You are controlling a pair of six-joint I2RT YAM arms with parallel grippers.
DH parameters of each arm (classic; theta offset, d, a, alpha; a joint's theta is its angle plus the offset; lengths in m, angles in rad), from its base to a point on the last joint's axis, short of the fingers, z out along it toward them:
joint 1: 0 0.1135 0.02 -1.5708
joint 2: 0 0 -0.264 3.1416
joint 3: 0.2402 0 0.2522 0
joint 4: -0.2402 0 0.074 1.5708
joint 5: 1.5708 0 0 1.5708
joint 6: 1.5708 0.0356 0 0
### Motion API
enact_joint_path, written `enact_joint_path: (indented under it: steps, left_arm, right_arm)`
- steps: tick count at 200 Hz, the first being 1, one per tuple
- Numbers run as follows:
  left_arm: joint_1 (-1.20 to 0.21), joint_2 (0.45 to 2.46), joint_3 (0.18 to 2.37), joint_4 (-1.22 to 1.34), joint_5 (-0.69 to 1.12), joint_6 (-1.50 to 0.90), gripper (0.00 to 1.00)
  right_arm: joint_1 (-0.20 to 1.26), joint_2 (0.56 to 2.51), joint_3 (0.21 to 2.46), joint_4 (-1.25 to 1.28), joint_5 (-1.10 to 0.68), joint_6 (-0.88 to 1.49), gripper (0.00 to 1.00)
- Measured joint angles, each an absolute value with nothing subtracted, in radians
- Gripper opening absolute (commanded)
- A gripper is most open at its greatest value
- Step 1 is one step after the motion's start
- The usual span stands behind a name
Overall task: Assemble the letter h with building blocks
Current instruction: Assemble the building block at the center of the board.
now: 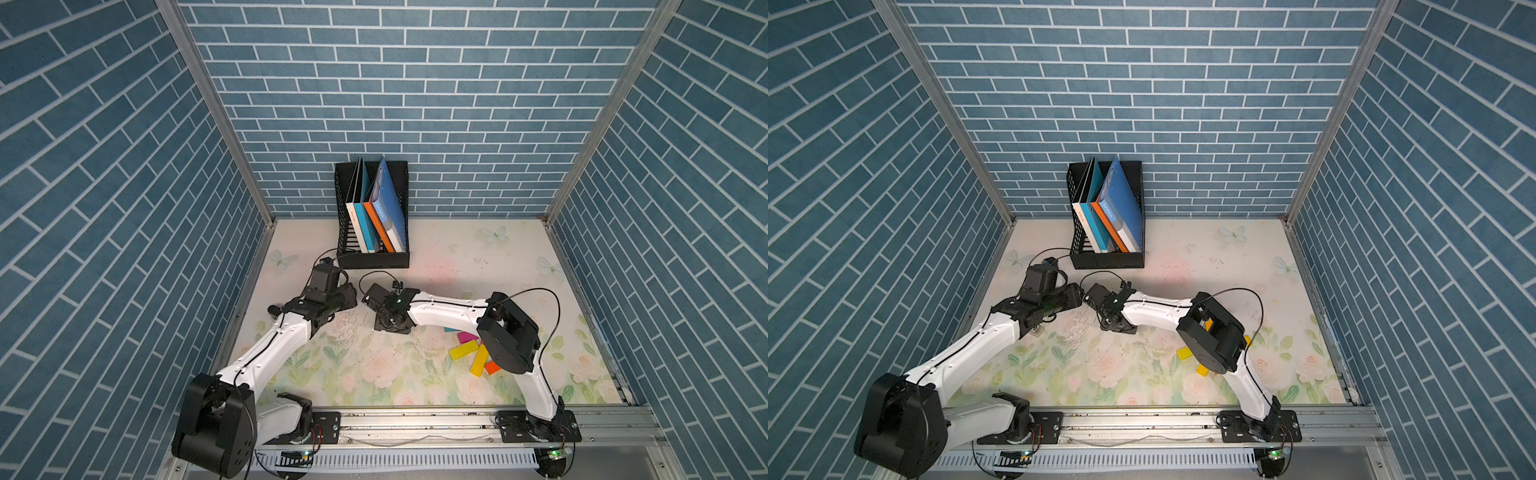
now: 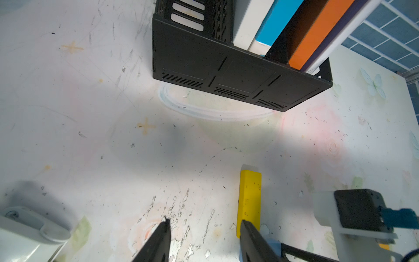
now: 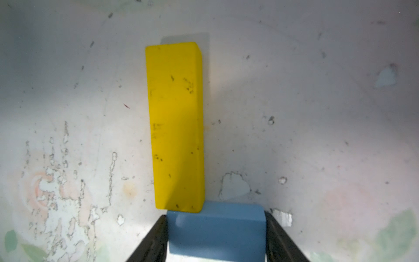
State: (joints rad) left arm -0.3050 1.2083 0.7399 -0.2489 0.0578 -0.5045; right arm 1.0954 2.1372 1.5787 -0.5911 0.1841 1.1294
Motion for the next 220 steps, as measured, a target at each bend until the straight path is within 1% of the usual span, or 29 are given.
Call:
enact_joint_path:
  steps: [21, 40, 60, 74, 116, 127, 144, 156, 189, 220]
  left_arm:
    - [-0.305, 1.208, 0.74, -0.249, 0.058, -0.505, 0.53]
    - [-0.305, 1.208, 0.74, -0.249, 0.058, -0.505, 0.53]
    - [-0.305, 1.208, 0.74, -0.249, 0.058, -0.505, 0.53]
    - [-0.305, 1.208, 0.74, -0.249, 0.058, -0.505, 0.54]
    - [-0.305, 1.213, 0.74, -0.249, 0.073, -0.508, 0.57]
    - [-0.305, 1.22, 0.739, -0.249, 0.082, -0.514, 0.57]
    - [-0.313, 1.23, 0.732, -0.244, 0.1, -0.533, 0.57]
    - [-0.324, 1.237, 0.721, -0.236, 0.107, -0.548, 0.57]
    - [-0.366, 1.277, 0.675, -0.2, 0.122, -0.614, 0.52]
    - [-0.422, 1.352, 0.652, -0.152, 0.126, -0.679, 0.48]
  right_arm:
    - [1.094, 2.137, 1.579, -0.59, 0.18, 1.126, 0.39]
    - [1.093, 2.137, 1.579, -0.59, 0.176, 1.12, 0.44]
    - [1.093, 2.137, 1.579, -0.588, 0.172, 1.118, 0.55]
    - [1.093, 2.137, 1.579, -0.588, 0.171, 1.118, 0.65]
    - [1.093, 2.135, 1.573, -0.549, 0.152, 1.095, 0.81]
    - [1.093, 2.132, 1.567, -0.534, 0.149, 1.091, 0.87]
    - [1.094, 2.125, 1.558, -0.515, 0.147, 1.085, 0.93]
    - [1.094, 2.115, 1.545, -0.507, 0.148, 1.079, 0.94]
    - [1.093, 2.061, 1.473, -0.522, 0.165, 1.077, 0.94]
    - [1.093, 1.924, 1.349, -0.532, 0.2, 1.085, 0.89]
